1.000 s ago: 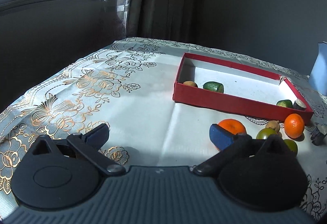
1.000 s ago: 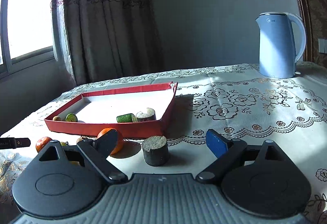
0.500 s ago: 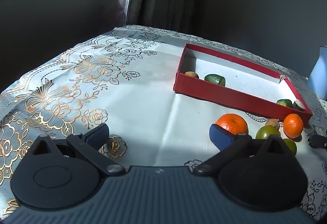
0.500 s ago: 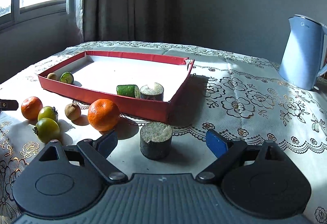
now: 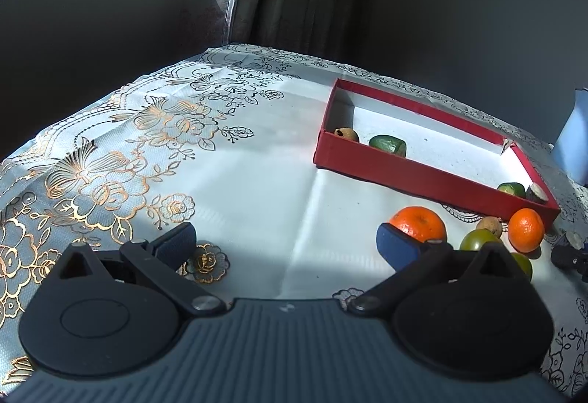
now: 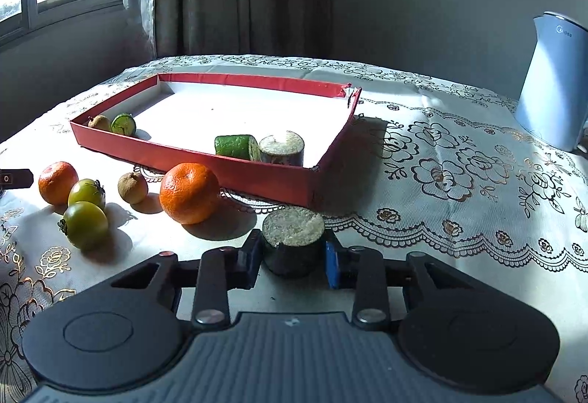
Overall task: Organize fruits
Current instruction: 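Carry the sugarcane piece into the red tray and open the right gripper, then move the left gripper to the orange and close on it, then carry the orange into the red tray and open the left gripper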
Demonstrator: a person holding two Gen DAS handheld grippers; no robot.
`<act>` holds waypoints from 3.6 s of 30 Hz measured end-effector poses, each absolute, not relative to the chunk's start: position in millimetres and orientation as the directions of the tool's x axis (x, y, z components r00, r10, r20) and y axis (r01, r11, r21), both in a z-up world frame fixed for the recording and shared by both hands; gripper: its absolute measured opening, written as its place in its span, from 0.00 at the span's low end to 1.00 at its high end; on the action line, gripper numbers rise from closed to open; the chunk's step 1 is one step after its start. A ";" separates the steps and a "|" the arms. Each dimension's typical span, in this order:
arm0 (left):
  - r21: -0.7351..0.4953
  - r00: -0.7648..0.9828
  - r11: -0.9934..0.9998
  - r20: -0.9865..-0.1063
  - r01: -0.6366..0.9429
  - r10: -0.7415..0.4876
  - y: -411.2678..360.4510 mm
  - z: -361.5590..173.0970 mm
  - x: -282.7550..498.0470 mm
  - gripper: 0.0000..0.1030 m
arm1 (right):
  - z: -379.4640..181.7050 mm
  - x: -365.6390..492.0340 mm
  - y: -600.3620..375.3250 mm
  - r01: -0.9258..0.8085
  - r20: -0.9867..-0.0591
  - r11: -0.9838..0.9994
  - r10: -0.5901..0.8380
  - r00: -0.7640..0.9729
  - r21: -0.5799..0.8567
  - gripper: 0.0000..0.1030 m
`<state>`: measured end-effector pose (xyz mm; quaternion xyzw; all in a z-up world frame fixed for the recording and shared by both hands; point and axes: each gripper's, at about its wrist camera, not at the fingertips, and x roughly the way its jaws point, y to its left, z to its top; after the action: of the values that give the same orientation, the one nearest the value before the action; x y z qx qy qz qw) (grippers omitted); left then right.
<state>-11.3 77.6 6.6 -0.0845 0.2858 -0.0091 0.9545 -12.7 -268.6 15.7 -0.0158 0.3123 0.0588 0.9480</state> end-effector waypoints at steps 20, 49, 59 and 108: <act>-0.195 0.840 0.980 -0.537 -0.036 -0.076 80.8 7.0 -12.7 1.00 | 57.2 75.2 -264.8 -0.086 -0.476 0.996 0.087 0.875 0.024 0.32; -0.170 0.857 0.985 -0.503 0.032 -0.114 70.9 10.0 -18.0 1.00 | 16.2 -5.3 -291.2 0.121 -0.601 0.992 -0.111 0.791 -0.024 0.94; -0.040 0.858 0.995 -0.503 0.095 -0.102 44.2 15.7 -17.6 1.00 | 9.5 2.0 -297.5 0.142 -0.658 0.990 -0.098 0.747 0.013 1.00; -0.035 0.871 0.995 -0.482 0.092 -0.097 17.6 40.7 112.6 0.82 | 10.9 -1.1 -310.4 0.155 -0.632 0.981 -0.046 0.773 0.119 1.00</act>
<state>112.6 17.6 40.7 -0.0054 0.2492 -0.0488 0.9672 -1.1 -310.4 10.9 0.0821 0.3324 -0.0534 0.9380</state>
